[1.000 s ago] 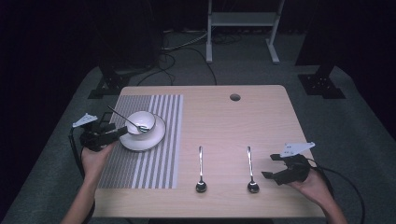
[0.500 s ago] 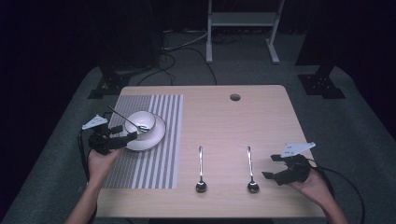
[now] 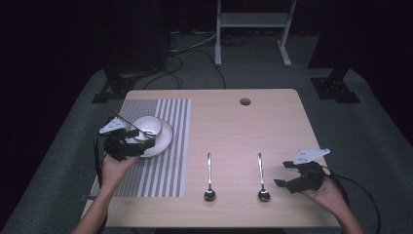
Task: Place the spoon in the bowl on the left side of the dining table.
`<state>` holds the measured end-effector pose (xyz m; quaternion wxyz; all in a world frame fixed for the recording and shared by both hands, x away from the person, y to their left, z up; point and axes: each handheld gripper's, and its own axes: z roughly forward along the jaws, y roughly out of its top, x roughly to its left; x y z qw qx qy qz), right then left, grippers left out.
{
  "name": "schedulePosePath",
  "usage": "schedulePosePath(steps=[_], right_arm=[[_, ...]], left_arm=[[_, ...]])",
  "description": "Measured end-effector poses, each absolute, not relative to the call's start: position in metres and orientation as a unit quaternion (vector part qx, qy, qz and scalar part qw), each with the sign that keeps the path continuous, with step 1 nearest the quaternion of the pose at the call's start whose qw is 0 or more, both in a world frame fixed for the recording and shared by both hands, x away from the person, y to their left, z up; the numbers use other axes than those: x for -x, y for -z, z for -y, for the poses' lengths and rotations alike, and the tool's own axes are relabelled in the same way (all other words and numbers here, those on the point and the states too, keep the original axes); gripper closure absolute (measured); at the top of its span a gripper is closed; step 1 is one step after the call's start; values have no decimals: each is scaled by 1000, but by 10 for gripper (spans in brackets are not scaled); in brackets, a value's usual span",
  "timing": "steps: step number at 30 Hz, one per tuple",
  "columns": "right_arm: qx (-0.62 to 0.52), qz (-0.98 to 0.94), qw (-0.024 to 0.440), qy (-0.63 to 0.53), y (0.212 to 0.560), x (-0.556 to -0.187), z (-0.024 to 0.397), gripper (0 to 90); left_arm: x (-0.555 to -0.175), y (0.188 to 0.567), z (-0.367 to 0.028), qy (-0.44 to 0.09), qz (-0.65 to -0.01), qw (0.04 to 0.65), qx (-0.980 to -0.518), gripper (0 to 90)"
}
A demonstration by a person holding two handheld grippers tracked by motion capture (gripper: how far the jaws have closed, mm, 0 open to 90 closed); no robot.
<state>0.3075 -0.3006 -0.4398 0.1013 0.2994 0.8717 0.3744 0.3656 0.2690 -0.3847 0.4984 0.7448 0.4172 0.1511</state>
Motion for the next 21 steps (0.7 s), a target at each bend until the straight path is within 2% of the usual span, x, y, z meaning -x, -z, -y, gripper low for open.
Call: schedulePosePath(steps=[21], right_arm=[[-300,-872,101,-372,442,-307,300,196]], left_arm=[[-367,387,-206,-120,-355,501,-780,91]])
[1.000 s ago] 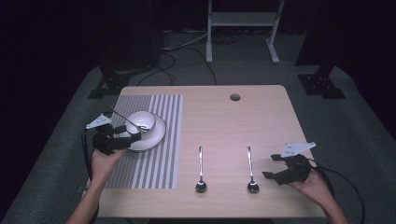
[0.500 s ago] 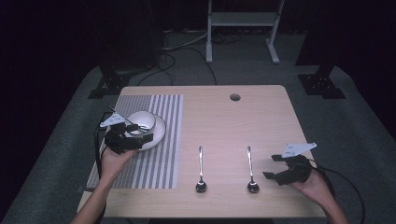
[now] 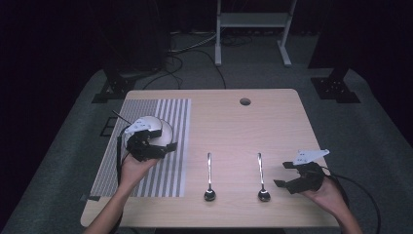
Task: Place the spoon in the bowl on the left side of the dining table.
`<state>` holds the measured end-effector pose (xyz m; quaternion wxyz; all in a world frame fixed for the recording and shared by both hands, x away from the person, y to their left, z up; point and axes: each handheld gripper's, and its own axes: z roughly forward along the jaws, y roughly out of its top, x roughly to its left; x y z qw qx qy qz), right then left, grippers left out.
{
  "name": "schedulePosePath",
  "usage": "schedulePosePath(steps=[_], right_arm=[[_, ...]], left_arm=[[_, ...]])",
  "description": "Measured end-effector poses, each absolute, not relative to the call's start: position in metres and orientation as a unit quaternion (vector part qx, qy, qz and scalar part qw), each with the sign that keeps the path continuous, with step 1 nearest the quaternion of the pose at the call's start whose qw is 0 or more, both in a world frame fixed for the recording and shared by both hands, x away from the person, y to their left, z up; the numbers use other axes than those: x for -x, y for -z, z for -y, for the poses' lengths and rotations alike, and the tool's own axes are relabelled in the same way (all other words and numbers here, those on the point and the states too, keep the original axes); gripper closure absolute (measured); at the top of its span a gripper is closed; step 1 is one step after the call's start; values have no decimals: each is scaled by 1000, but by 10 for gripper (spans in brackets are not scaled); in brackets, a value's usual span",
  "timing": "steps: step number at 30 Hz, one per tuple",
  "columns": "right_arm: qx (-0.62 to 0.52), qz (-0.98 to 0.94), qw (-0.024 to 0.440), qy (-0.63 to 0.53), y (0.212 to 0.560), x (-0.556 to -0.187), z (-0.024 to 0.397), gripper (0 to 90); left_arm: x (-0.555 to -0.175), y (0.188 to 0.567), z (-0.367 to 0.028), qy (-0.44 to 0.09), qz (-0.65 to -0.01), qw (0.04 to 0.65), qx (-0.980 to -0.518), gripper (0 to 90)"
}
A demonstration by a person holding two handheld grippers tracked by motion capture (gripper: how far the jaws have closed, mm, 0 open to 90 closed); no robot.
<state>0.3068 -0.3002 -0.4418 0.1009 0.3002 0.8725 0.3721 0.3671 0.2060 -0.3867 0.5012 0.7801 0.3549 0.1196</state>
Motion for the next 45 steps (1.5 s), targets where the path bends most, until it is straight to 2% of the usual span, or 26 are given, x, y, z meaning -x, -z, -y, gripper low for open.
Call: schedulePosePath(steps=[12,45], right_arm=[[-301,-872,100,-372,442,-306,301,196],[-300,-875,94,-368,448,-305,299,196]], left_arm=[[-363,396,-173,-101,-324,488,-804,91],[-339,427,-142,-52,-297,491,-817,94]])
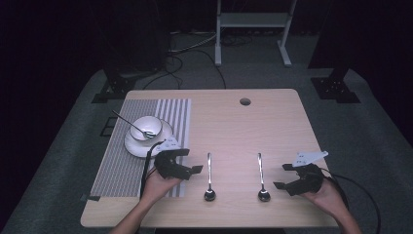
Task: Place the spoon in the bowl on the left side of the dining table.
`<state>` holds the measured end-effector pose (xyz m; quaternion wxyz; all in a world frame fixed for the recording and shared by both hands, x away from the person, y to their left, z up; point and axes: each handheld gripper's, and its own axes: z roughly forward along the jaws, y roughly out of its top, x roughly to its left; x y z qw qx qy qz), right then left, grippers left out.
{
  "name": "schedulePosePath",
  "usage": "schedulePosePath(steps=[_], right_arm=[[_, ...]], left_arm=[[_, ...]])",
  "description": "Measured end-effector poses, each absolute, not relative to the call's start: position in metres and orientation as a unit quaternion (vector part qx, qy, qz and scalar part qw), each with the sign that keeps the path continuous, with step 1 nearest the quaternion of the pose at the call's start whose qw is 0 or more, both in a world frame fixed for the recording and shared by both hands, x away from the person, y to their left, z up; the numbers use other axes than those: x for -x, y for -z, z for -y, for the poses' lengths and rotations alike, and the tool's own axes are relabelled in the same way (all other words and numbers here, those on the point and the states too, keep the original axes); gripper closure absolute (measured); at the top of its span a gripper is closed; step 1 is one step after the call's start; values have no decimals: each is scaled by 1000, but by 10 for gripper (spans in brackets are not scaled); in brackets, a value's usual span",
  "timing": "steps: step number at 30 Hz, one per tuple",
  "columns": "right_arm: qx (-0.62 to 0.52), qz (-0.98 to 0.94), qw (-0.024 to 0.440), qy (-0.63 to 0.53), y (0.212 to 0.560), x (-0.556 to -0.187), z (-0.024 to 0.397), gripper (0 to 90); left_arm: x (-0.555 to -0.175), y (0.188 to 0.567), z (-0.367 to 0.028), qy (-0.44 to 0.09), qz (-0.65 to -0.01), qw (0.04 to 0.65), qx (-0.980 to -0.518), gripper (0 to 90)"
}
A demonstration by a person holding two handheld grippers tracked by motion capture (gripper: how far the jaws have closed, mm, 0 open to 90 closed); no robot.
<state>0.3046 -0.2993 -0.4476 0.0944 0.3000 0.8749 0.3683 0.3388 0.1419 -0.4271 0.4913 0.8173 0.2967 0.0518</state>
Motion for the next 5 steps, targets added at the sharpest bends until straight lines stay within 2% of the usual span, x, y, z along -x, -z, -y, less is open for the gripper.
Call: schedulePosePath(steps=[5], right_arm=[[-300,-876,94,-366,452,-300,300,196]], left_arm=[[-330,432,-139,-46,-289,486,-824,93]])
